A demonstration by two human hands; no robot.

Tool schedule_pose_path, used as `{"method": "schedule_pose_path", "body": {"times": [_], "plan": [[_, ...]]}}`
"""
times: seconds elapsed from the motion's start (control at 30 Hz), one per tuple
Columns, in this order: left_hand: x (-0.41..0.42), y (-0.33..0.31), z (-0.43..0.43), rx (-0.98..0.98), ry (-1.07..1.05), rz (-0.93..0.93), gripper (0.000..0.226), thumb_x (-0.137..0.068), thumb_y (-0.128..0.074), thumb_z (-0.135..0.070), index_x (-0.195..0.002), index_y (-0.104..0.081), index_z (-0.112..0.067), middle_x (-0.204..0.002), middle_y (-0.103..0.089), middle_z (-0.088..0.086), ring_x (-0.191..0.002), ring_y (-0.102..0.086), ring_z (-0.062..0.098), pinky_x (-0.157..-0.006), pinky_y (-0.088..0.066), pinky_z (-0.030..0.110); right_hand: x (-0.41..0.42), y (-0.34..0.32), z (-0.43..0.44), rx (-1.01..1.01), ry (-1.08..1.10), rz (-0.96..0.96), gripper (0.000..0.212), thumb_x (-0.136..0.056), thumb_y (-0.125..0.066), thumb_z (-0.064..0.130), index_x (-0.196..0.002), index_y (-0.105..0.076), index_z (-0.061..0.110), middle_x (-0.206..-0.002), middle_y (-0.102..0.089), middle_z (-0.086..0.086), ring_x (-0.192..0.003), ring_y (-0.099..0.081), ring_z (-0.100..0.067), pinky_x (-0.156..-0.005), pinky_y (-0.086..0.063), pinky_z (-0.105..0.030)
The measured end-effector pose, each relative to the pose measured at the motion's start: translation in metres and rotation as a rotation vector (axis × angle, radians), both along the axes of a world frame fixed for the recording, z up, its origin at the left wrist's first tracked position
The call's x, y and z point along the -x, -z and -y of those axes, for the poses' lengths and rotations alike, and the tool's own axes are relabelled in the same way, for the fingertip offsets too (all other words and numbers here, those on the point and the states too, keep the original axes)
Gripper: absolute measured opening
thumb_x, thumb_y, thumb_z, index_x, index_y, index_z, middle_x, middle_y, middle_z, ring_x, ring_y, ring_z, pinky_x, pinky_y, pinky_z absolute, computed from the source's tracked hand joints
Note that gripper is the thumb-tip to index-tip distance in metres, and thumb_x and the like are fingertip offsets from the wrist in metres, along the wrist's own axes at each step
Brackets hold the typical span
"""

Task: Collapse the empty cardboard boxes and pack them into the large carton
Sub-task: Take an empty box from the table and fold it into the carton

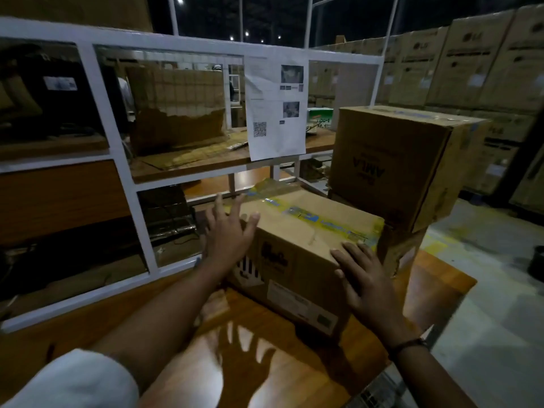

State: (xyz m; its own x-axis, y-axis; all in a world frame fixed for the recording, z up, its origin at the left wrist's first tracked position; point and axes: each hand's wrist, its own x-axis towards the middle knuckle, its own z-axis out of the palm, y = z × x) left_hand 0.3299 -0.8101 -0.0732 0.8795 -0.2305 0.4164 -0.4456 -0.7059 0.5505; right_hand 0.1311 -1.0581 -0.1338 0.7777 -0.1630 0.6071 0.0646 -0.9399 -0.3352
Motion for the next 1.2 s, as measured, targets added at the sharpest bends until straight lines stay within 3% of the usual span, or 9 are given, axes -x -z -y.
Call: {"method": "schedule_pose_path", "body": {"times": [0.17,0.37,0.47,0.63,0.77,0.87,0.97,1.1,1.2], "plan": [[0.008,0.012,-0.042,0.133,-0.019,-0.181,0.059,-0.095,-0.047,-0.068,-0.147,-0.05,-0.039,-0.161,-0.027,0.014,-0.14,-0.041,0.039,-0.091,-0.043,0.04,-0.003,-0.011,0.005,-0.229,-0.234,0.012,0.035,-0.103,-0.056,0.041,-0.138,-0.059,0.04,-0.155,-0.043,0.019,-0.153,-0.022,-0.009,-0.117,-0.021,-0.024],[0.057,0.017,-0.073,0.194,-0.181,-0.182,0.049,-0.097,-0.056,-0.06,-0.144,-0.053,-0.047,-0.159,-0.03,0.011,-0.136,-0.044,0.035,-0.078,-0.049,0.027,-0.02,-0.014,0.001,-0.501,-0.365,0.089,0.024,-0.094,-0.068,0.028,-0.117,-0.076,0.027,-0.139,-0.06,0.015,-0.144,-0.039,-0.009,-0.113,-0.042,-0.045],[0.084,0.018,-0.091,0.266,-0.263,-0.18,0.046,-0.098,-0.062,-0.05,-0.142,-0.057,-0.041,-0.155,-0.033,0.013,-0.13,-0.046,0.029,-0.064,-0.035,0.013,-0.026,-0.016,-0.008,-0.54,-0.432,0.067,0.02,-0.094,-0.069,0.026,-0.113,-0.077,0.025,-0.137,-0.063,0.012,-0.143,-0.041,-0.009,-0.113,-0.041,-0.045],[0.128,0.02,-0.131,0.42,-0.413,-0.164,0.037,-0.096,-0.068,-0.039,-0.133,-0.065,-0.038,-0.151,-0.038,0.011,-0.134,-0.045,0.027,-0.085,-0.04,0.023,-0.036,-0.018,-0.031,-0.561,-0.569,0.019,0.019,-0.095,-0.067,0.023,-0.111,-0.078,0.022,-0.134,-0.066,0.009,-0.142,-0.043,-0.009,-0.111,-0.038,-0.032],[0.163,0.028,-0.159,0.454,-0.475,-0.122,0.035,-0.096,-0.067,-0.043,-0.131,-0.066,-0.045,-0.15,-0.044,0.008,-0.135,-0.044,0.026,-0.094,-0.043,0.036,-0.047,-0.014,-0.051,-0.545,-0.613,0.033,0.018,-0.099,-0.066,0.029,-0.112,-0.077,0.023,-0.133,-0.065,0.01,-0.14,-0.045,-0.01,-0.113,-0.037,-0.036],[0.186,0.036,-0.169,0.523,-0.445,-0.099,0.034,-0.099,-0.061,-0.047,-0.133,-0.062,-0.05,-0.152,-0.048,0.002,-0.13,-0.05,0.018,-0.088,-0.05,0.03,-0.049,-0.009,-0.065,-0.536,-0.602,0.085,0.029,-0.098,-0.058,0.036,-0.115,-0.075,0.019,-0.136,-0.061,0.004,-0.137,-0.048,-0.015,-0.11,-0.042,-0.038],[0.206,0.038,-0.166,0.577,-0.429,-0.049,0.034,-0.101,-0.058,-0.044,-0.135,-0.062,-0.045,-0.151,-0.051,-0.007,-0.129,-0.053,0.009,-0.086,-0.049,0.017,-0.046,-0.004,-0.076,-0.525,-0.572,0.13,0.028,-0.099,-0.056,0.033,-0.116,-0.071,0.017,-0.139,-0.056,-0.001,-0.135,-0.048,-0.016,-0.105,-0.046,-0.025],[0.223,0.044,-0.165,0.57,-0.447,-0.054,0.039,-0.1,-0.055,-0.054,-0.138,-0.056,-0.051,-0.153,-0.049,-0.017,-0.139,-0.047,0.013,-0.108,-0.048,0.043,-0.038,0.006,-0.081,-0.544,-0.534,0.194,0.028,-0.1,-0.054,0.029,-0.117,-0.063,0.008,-0.145,-0.046,-0.012,-0.138,-0.043,-0.02,-0.102,-0.042,-0.014],[0.231,0.05,-0.166,0.554,-0.466,-0.04,0.048,-0.102,-0.054,-0.052,-0.149,-0.043,-0.051,-0.155,-0.043,-0.017,-0.139,-0.045,0.012,-0.107,-0.048,0.042,-0.027,0.019,-0.084,-0.543,-0.534,0.193,0.043,-0.102,-0.055,0.029,-0.138,-0.051,0.007,-0.157,-0.03,-0.017,-0.146,-0.031,-0.015,-0.106,-0.033,-0.005]]}}
